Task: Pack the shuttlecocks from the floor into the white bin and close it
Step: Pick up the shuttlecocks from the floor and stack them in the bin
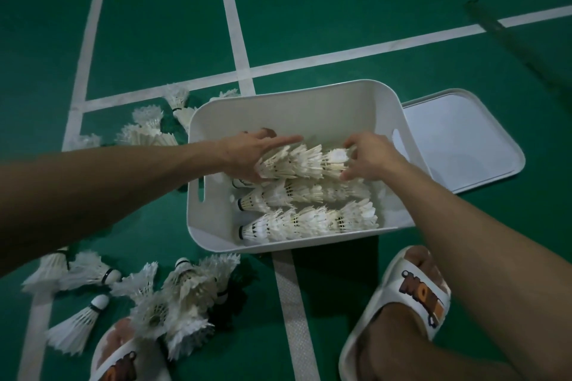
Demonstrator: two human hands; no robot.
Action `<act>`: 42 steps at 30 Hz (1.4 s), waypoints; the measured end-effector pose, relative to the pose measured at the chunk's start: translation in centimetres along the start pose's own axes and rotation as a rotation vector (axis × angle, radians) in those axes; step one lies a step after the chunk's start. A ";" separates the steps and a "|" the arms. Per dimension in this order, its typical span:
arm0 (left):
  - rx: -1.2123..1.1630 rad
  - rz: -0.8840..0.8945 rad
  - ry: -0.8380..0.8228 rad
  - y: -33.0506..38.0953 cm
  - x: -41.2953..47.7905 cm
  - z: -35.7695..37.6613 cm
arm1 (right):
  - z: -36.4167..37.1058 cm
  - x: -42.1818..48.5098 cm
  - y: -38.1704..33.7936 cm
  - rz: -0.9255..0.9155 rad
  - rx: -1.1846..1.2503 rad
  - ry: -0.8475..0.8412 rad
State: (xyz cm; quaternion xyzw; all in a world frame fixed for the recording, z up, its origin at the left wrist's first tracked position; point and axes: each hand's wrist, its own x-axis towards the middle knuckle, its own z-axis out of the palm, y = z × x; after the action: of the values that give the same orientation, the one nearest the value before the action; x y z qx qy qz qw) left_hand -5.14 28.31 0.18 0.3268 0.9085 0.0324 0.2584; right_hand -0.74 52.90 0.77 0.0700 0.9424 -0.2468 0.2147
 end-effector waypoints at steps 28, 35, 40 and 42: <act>-0.193 -0.071 0.052 1.3 -1.9 -0.9 | -1.2 -0.1 -2.6 -0.092 -0.003 0.027; -0.250 -0.260 0.438 -0.1 -10.4 -3.7 | -0.1 -3.8 -12.5 -0.381 -0.058 0.074; -0.227 -0.445 0.457 -3.4 -18.1 -2.7 | 3.3 -8.4 -20.0 -0.601 -0.096 0.017; -0.204 -0.502 0.288 -4.6 -20.4 -1.2 | 5.5 -10.0 -21.9 -0.646 -0.119 -0.020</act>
State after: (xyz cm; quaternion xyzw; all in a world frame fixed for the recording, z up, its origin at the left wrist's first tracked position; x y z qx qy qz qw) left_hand 4.98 12.34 9.31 0.0565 0.9801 0.1048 0.1585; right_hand 5.03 30.95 10.34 -0.2474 0.9266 -0.2472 0.1383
